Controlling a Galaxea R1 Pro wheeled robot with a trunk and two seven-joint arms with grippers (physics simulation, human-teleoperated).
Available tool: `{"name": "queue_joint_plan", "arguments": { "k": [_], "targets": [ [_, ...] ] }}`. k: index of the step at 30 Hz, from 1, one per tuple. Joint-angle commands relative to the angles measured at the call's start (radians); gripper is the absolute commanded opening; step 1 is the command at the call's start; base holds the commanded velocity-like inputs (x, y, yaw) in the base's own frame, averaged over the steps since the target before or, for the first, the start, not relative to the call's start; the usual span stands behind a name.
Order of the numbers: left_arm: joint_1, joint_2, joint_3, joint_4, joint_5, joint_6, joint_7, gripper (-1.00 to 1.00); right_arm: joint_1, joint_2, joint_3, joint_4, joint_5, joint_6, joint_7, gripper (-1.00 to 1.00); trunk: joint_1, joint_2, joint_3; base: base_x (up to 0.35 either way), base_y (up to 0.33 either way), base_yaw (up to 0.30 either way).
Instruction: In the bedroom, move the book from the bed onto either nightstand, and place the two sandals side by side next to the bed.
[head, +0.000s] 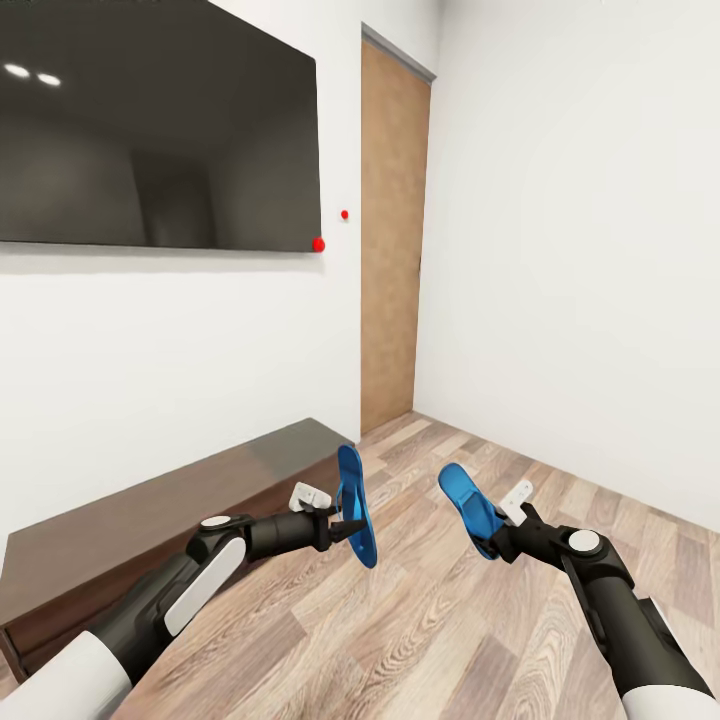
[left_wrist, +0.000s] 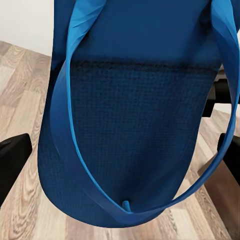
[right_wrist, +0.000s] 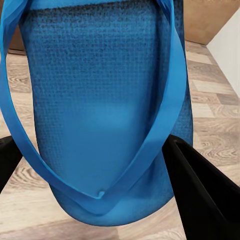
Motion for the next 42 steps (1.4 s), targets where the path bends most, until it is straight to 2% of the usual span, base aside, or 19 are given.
{"name": "queue_joint_plan", "arguments": {
  "k": [1,21,29,31,35,38,40,42],
  "targets": [
    [-0.001,0.001,-0.001,-0.001,0.010,0.008,0.002,-1.00,-0.001,0.000,-0.001,-0.001,0.005,0.005,0.007,-1.00,-0.004,0.007,0.002,0.000,0.000,0.000],
    [-0.001,0.000,-0.001,0.001,0.010,0.008,0.002,-1.00,-0.001,0.000,-0.001,0.000,0.005,0.004,0.007,-1.00,-0.081,0.147,0.065,0.000,0.000,0.000],
    [-0.001,-0.012,-0.001,0.032,0.009,0.008,0.003,-1.00,0.001,-0.001,-0.007,0.002,0.003,0.005,0.009,-1.00,-0.111,0.203,0.090,0.000,0.000,0.000],
    [-0.001,-0.013,-0.001,0.059,0.008,0.007,0.002,-1.00,0.018,-0.002,-0.035,0.006,0.002,0.003,0.010,-1.00,-0.119,0.217,0.096,0.000,0.000,0.000],
    [0.000,-0.012,-0.006,0.127,-0.011,0.006,0.001,-1.00,0.118,-0.003,-0.171,0.023,-0.001,-0.017,0.009,-1.00,-0.134,0.245,0.109,0.000,0.000,0.000],
    [0.005,-0.007,-0.011,0.139,-0.044,0.006,0.000,-1.00,0.133,-0.003,-0.199,0.044,0.000,-0.077,0.009,-1.00,-0.146,0.266,0.118,0.000,0.000,0.000],
    [0.009,0.005,-0.013,0.159,-0.062,-0.002,-0.001,-1.00,0.137,-0.003,-0.210,0.120,-0.001,-0.162,0.008,-1.00,-0.154,0.280,0.124,0.000,0.000,0.000],
    [0.010,0.017,-0.013,0.208,-0.070,-0.043,-0.003,-1.00,0.139,-0.003,-0.222,0.220,-0.003,-0.251,0.009,-1.00,-0.161,0.294,0.130,0.000,0.000,0.000]
  ]
}}
